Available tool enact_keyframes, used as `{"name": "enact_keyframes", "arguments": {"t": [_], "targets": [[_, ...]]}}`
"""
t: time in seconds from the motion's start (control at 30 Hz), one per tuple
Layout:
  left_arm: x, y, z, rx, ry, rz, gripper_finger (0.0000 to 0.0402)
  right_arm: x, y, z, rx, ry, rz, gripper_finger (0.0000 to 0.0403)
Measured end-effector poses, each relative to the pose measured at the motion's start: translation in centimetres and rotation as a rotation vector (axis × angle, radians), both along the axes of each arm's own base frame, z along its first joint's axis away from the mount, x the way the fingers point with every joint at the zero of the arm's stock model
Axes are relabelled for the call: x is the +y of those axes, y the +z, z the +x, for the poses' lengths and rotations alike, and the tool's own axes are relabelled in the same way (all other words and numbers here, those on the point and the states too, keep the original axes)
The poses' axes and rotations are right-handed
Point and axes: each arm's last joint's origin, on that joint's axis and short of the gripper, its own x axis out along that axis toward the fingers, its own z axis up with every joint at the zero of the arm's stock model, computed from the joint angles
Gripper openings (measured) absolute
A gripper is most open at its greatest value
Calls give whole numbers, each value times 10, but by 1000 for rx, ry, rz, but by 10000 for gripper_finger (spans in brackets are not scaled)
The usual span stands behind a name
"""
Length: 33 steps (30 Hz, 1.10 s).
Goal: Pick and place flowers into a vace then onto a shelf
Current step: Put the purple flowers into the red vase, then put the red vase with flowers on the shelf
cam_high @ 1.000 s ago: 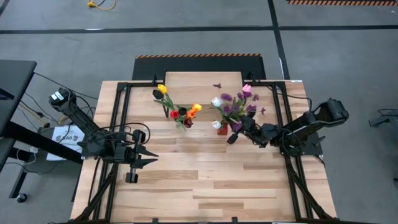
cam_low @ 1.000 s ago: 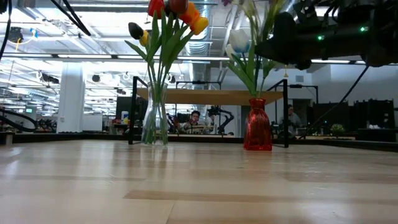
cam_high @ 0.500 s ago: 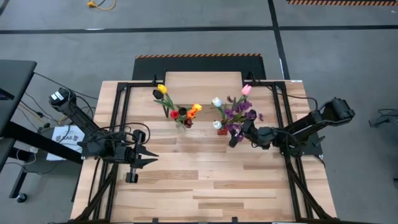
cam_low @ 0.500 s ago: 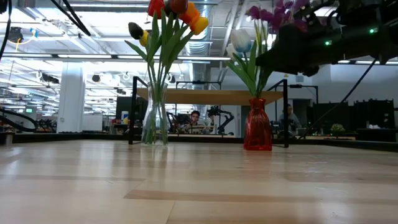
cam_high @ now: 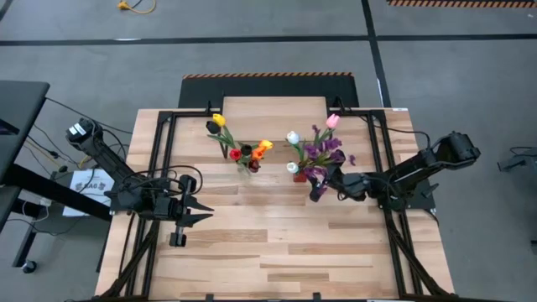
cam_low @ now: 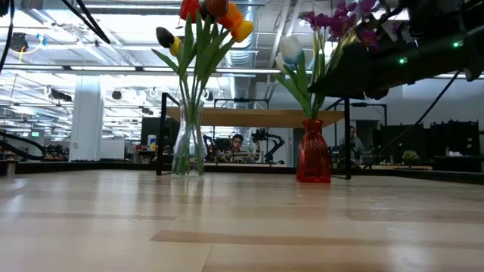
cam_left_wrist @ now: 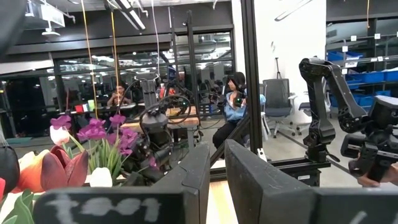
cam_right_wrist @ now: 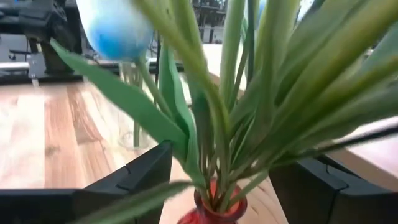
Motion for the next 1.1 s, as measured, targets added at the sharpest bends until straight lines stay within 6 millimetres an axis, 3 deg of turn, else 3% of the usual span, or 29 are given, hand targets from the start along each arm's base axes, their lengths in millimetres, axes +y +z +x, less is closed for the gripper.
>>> {"name": "enact_keyframes", "arguments": {"t": [0.33, 0.63, 1.1], "targets": [[0, 0, 0, 0, 0, 0, 41, 9, -2, -5, 52, 38, -3, 249], [0, 0, 0, 0, 0, 0, 41, 18, 17, -27, 57, 53, -4, 249], [11, 7, -10, 5, 14, -19, 41, 31, 18, -66, 159, 159, 130, 249]]}}
